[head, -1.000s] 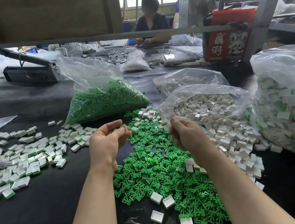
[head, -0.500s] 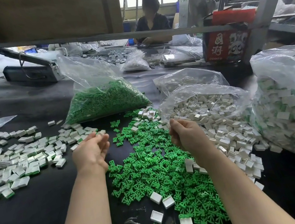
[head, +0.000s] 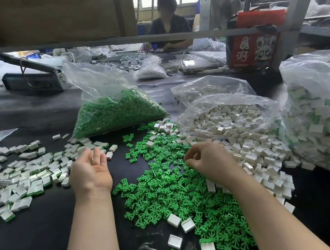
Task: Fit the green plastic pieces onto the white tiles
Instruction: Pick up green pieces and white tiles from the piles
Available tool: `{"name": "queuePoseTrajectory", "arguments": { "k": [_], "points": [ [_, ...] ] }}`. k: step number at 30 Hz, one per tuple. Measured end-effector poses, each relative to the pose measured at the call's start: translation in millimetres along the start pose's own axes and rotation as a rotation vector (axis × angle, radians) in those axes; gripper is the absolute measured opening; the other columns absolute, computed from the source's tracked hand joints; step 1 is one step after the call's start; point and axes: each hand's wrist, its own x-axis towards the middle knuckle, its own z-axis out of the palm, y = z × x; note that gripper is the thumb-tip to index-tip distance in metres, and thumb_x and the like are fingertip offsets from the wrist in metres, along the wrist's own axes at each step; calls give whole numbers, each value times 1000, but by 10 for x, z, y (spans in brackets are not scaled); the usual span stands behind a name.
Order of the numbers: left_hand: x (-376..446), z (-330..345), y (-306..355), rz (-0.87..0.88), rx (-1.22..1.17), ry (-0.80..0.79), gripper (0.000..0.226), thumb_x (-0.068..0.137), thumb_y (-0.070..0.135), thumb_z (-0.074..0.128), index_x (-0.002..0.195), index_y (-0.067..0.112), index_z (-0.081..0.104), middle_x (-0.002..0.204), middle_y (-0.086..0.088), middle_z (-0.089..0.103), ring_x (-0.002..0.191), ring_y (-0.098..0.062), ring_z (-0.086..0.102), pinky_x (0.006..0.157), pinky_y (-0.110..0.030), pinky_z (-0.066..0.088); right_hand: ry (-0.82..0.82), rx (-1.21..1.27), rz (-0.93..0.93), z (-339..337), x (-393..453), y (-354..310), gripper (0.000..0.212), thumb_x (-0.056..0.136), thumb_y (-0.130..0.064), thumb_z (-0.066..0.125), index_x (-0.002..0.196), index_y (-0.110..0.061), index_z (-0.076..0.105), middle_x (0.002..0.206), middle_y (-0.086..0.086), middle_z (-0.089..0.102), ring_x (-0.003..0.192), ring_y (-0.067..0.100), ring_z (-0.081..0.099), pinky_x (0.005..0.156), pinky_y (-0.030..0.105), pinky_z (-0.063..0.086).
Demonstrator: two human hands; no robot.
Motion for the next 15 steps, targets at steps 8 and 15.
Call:
{"name": "queuePoseTrajectory", "arguments": {
  "k": [8,15],
  "points": [
    [-270,139,-301,5,724,-299,12,94,8,58,101,15,65,98,-3,73,84,-15,67,69,-27,49,-39,-342,-8,31,32,-42,33,86,-49,67,112,-27,68,109,-5,66,104,18,60,94,38,51],
    [-499,249,-624,108,1164,-572,11,91,11,65,93,21,69,92,-3,72,78,-10,63,59,-18,43,146,-296,27,47,2,-5,20,94,-33,59,110,-24,65,105,-5,67,100,17,58,91,34,48]
  ]
}}
